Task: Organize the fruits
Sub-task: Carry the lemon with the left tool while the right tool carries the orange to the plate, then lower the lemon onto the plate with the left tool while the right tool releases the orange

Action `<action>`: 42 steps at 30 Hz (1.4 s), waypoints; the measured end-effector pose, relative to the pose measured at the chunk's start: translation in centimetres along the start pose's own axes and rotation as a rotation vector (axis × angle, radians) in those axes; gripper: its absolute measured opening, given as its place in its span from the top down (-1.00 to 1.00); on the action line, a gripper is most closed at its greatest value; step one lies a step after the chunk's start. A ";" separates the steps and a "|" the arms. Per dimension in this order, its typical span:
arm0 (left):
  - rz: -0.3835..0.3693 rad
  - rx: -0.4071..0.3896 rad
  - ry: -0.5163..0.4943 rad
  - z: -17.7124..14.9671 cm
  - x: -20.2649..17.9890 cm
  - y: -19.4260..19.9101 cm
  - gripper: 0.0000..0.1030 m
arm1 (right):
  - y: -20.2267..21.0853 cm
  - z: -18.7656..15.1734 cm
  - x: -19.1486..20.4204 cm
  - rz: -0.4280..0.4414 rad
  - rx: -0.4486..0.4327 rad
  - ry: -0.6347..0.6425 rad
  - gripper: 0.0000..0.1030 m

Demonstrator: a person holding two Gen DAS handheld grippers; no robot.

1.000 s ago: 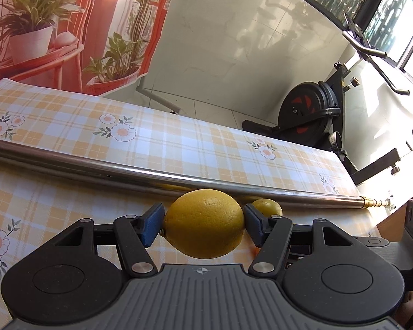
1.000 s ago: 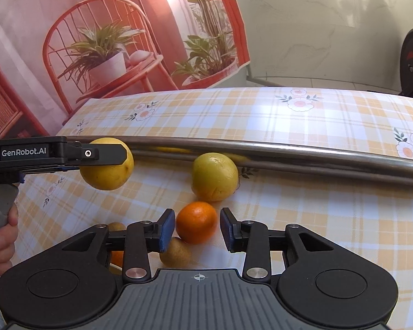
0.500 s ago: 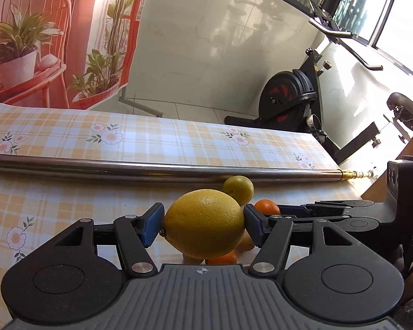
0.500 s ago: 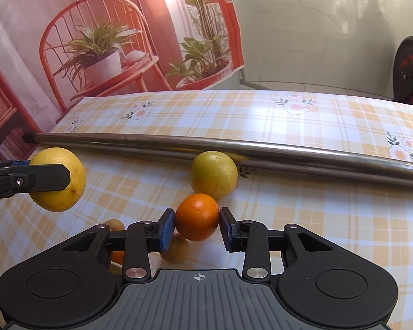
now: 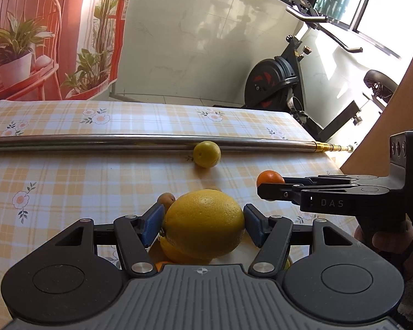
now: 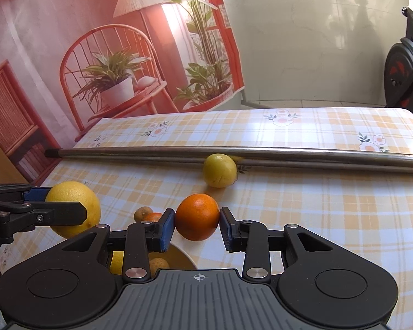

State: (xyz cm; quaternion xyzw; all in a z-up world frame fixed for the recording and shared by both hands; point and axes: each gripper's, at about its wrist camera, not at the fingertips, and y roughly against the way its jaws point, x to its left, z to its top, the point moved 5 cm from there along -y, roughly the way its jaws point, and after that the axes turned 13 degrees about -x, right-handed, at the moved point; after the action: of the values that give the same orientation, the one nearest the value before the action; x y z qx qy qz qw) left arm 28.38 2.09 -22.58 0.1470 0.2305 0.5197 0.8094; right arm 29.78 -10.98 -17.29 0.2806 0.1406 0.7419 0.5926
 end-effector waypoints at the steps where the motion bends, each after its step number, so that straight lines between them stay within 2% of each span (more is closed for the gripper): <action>1: -0.001 0.006 0.020 -0.5 0.1 0.5 -0.27 | 0.4 -0.2 0.1 0.001 -0.002 0.001 0.37; 6: 0.010 0.059 0.052 -3.4 0.0 2.3 -0.27 | 2.2 -1.3 1.0 0.016 -0.005 -0.003 0.37; 11: 0.034 0.138 0.041 -6.2 0.3 2.2 -0.27 | 3.2 -2.6 1.5 0.039 0.000 -0.013 0.37; 18: 0.027 0.187 0.020 -7.5 -0.3 1.6 -0.27 | 3.9 -4.3 1.5 0.051 0.009 -0.041 0.37; 26: 0.054 0.229 -0.024 -8.6 -0.6 1.1 -0.27 | 3.9 -4.9 1.1 0.052 0.012 -0.052 0.37; 35: 0.056 0.226 -0.005 -8.5 -0.4 0.9 -0.28 | 2.5 -4.8 0.6 0.051 0.035 -0.043 0.37; 38: 0.070 0.207 0.001 -8.2 -0.3 1.2 -0.27 | 1.8 -5.0 1.0 0.059 0.054 -0.021 0.37; 42: 0.055 0.162 0.061 -7.3 0.1 1.8 -0.28 | 1.0 -5.4 1.6 0.064 0.086 0.005 0.37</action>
State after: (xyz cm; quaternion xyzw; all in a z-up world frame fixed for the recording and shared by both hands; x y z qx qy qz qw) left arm 23.23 2.92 -27.97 0.2022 0.2923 0.5256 0.7730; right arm 25.63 -8.99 -20.67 0.3083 0.1645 0.7545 0.5556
